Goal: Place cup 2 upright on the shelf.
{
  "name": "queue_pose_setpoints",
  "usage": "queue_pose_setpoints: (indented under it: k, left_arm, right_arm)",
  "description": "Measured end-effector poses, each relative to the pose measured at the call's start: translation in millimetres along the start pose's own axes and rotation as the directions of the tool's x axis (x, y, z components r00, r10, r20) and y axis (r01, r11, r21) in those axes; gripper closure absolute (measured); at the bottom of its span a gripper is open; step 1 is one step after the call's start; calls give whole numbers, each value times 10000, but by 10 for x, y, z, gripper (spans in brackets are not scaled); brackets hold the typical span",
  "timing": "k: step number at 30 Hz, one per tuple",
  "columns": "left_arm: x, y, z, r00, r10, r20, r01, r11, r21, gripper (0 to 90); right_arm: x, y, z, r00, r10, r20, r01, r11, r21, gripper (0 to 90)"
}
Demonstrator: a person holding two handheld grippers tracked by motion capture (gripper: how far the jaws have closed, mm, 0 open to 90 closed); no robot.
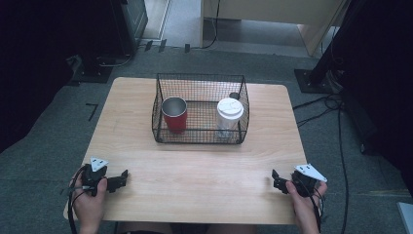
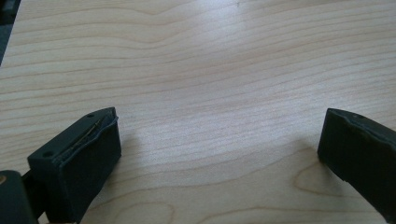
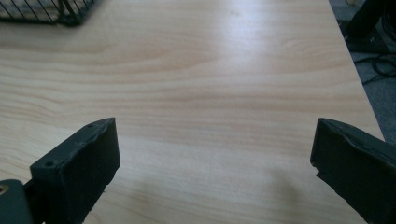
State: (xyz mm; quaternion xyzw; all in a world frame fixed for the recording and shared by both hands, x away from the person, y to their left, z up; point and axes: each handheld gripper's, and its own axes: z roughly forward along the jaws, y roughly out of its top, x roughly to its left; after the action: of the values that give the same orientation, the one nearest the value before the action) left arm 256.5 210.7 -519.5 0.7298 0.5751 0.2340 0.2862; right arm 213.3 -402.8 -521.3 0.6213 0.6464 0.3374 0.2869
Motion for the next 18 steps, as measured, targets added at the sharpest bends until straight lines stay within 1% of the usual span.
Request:
queue_pose_setpoints:
  k: [2,3,5,6,7,9,10,12,13,14,15,17,18]
  left_arm:
    - [0,1,0,10000,-1,-1,1,10000,-3,0]
    - [0,-1,-1,10000,7,0,-7,10000,6,0]
    - [0,0,0,10000,-1,0,1,10000,0,0]
    - [0,0,0,10000,0,0,0,10000,-1,0]
    - [0,0,0,10000,-1,0,1,10000,-1,0]
    - [0,0,0,10000,2,-1,-2,10000,0,0]
    - [0,-1,-1,10000,8,0,-8,10000,5,0]
    - [0,-1,0,10000,-1,0,1,10000,-1,0]
    - [0,0,0,10000,-2,0,2,10000,-2,0]
    - [0,0,0,10000,-1,-1,1,10000,-3,0]
    - [-7,2,2,9999,-95,-54,95,10000,-10,0]
    - [-38,16,15,9990,-337,-307,337,9994,-5,0]
    - [-42,17,16,9988,-360,-324,359,9994,-11,0]
  right_arm:
    - [-5,-20,8,10000,-42,73,41,9999,136,15]
    - [-5,-22,5,9999,-122,116,121,9999,104,14]
    - [2,-22,10,9990,-311,318,304,9993,219,15]
    - [6,-21,20,9978,-477,454,462,9984,321,15]
    - [15,-19,39,9962,-644,588,610,9964,590,15]
    - [40,-14,65,9945,-884,557,833,9926,879,15]
    - [47,-13,69,9942,-950,501,904,9921,864,15]
    - [55,-7,78,9957,-886,282,856,9918,946,15]
    - [48,-2,87,9973,-736,58,726,9919,1047,15]
    - [39,0,93,9980,-636,-67,640,9917,1113,15]
    - [25,3,100,9987,-463,-208,485,9917,1188,14]
    - [23,4,101,9989,-431,-175,449,9918,1193,14]
    - [23,4,101,9990,-424,-170,442,9918,1198,14]
